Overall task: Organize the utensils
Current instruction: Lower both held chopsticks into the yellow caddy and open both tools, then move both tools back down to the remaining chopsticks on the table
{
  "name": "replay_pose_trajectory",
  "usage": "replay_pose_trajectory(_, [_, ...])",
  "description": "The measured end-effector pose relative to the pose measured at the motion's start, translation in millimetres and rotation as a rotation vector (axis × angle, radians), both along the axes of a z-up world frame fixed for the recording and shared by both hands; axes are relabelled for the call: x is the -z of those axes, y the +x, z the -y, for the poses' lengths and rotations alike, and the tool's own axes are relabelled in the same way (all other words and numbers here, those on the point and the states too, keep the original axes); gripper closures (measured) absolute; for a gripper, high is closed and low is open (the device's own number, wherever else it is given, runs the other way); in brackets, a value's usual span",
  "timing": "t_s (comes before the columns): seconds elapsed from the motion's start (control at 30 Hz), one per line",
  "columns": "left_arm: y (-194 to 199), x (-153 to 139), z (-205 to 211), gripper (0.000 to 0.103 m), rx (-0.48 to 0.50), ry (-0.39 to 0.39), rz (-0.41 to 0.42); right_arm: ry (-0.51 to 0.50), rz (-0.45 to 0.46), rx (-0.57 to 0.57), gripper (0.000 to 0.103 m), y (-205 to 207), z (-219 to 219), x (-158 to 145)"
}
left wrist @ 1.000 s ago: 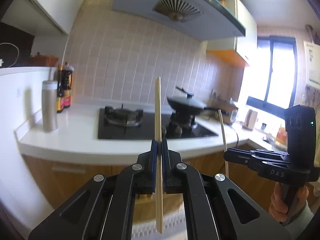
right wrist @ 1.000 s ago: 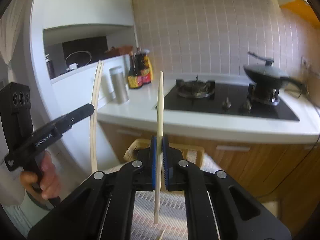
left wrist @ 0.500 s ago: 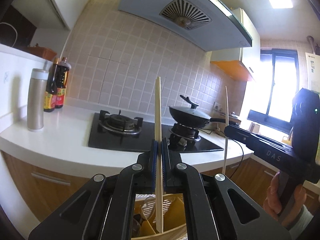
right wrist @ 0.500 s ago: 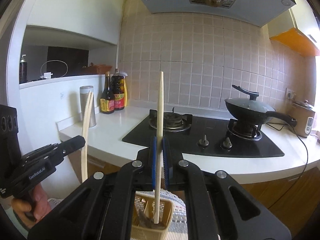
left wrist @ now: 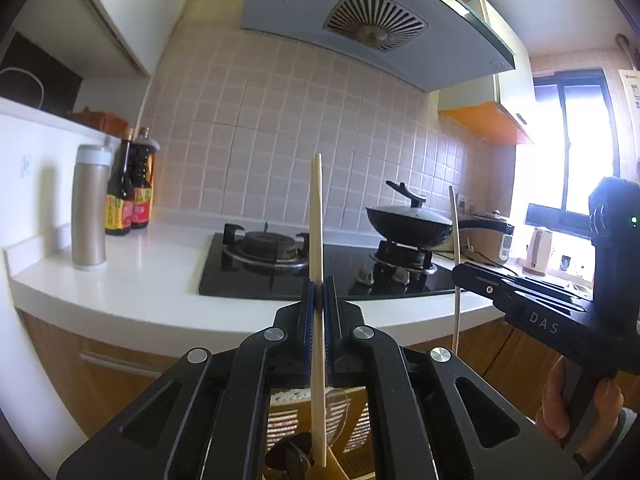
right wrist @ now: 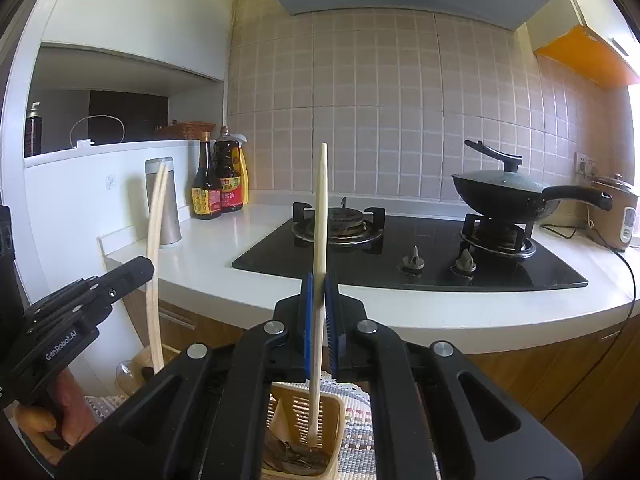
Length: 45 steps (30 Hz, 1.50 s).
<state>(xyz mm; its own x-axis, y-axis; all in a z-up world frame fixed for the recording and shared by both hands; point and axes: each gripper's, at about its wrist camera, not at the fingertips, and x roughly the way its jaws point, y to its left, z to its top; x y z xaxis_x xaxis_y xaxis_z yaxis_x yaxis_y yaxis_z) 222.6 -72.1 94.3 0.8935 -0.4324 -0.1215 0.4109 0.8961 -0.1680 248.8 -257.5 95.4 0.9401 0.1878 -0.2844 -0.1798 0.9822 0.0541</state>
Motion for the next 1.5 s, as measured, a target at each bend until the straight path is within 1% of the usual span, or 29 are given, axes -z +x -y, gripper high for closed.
replay_pose_trajectory(0.17, [-1, 4, -4, 0.100, 0.008, -0.006, 0.001, -0.008, 0.000, -0.025, 0.098, -6, -3, 8])
replay_pose_trajectory(0.27, [-4, 6, -3, 0.100, 0.027, 0.009, -0.006, -0.009, -0.016, -0.047, 0.098, -11, -2, 10])
replay_pose_trajectory(0.33, [-6, 7, -2, 0.092, 0.038, 0.035, -0.026, 0.006, -0.030, -0.057, 0.097, -16, 0, 11])
replay_pose_trajectory(0.4, [-10, 7, -5, 0.080, 0.047, 0.036, -0.035, 0.023, -0.051, -0.073, 0.092, -20, 3, 12])
replay_pose_trajectory(0.43, [-13, 6, -7, 0.077, 0.051, 0.032, -0.042, 0.032, -0.060, -0.076, 0.087, -24, 4, 12])
replay_pose_trajectory(0.47, [-15, 5, -10, 0.072, 0.054, 0.027, -0.049, 0.035, -0.064, -0.075, 0.085, -25, 5, 12])
replay_pose_trajectory(0.53, [-24, 0, -20, 0.067, 0.065, 0.000, -0.059, 0.044, -0.079, -0.082, 0.085, -34, 8, 13])
replay_pose_trajectory(0.6, [-33, -5, -28, 0.060, 0.075, -0.020, -0.062, 0.049, -0.084, -0.076, 0.084, -43, 11, 12])
replay_pose_trajectory(0.67, [-46, -13, -38, 0.058, 0.085, -0.038, -0.061, 0.053, -0.095, -0.079, 0.084, -55, 12, 11])
replay_pose_trajectory(0.77, [-62, -24, -44, 0.057, 0.091, -0.041, -0.049, 0.048, -0.099, -0.071, 0.084, -68, 11, 8])
replay_pose_trajectory(0.9, [-82, -36, -51, 0.050, 0.103, -0.030, -0.049, 0.045, -0.112, -0.070, 0.084, -85, 10, 4])
replay_pose_trajectory(1.0, [-96, -38, -52, 0.050, 0.090, -0.008, -0.066, 0.076, -0.145, -0.077, 0.084, -95, 10, 4])
replay_pose_trajectory(1.03, [-101, -36, -54, 0.050, 0.075, -0.017, -0.074, 0.085, -0.157, -0.079, 0.084, -97, 11, 5])
replay_pose_trajectory(1.07, [-103, -33, -58, 0.049, 0.071, -0.039, -0.100, 0.106, -0.183, -0.091, 0.082, -102, 10, 8])
replay_pose_trajectory(1.13, [-105, -26, -62, 0.049, 0.088, -0.072, -0.157, 0.122, -0.216, -0.101, 0.072, -108, 8, 13])
replay_pose_trajectory(1.17, [-107, -20, -65, 0.049, 0.091, -0.087, -0.182, 0.117, -0.229, -0.101, 0.067, -114, 6, 16])
replay_pose_trajectory(1.23, [-112, -12, -70, 0.049, 0.076, -0.101, -0.218, 0.094, -0.248, -0.100, 0.060, -123, 1, 21])
replay_pose_trajectory(1.3, [-116, -4, -75, 0.049, 0.061, -0.132, -0.260, 0.073, -0.276, -0.094, 0.060, -132, -4, 27])
replay_pose_trajectory(1.37, [-119, 6, -77, 0.049, 0.061, -0.147, -0.310, 0.060, -0.328, -0.099, 0.060, -139, -11, 36])
replay_pose_trajectory(1.4, [-120, 10, -77, 0.049, 0.057, -0.141, -0.325, 0.048, -0.363, -0.098, 0.060, -142, -16, 43])
replay_pose_trajectory(1.5, [-123, 29, -71, 0.049, 0.043, -0.072, -0.411, 0.004, -0.496, -0.091, 0.060, -147, -28, 65])
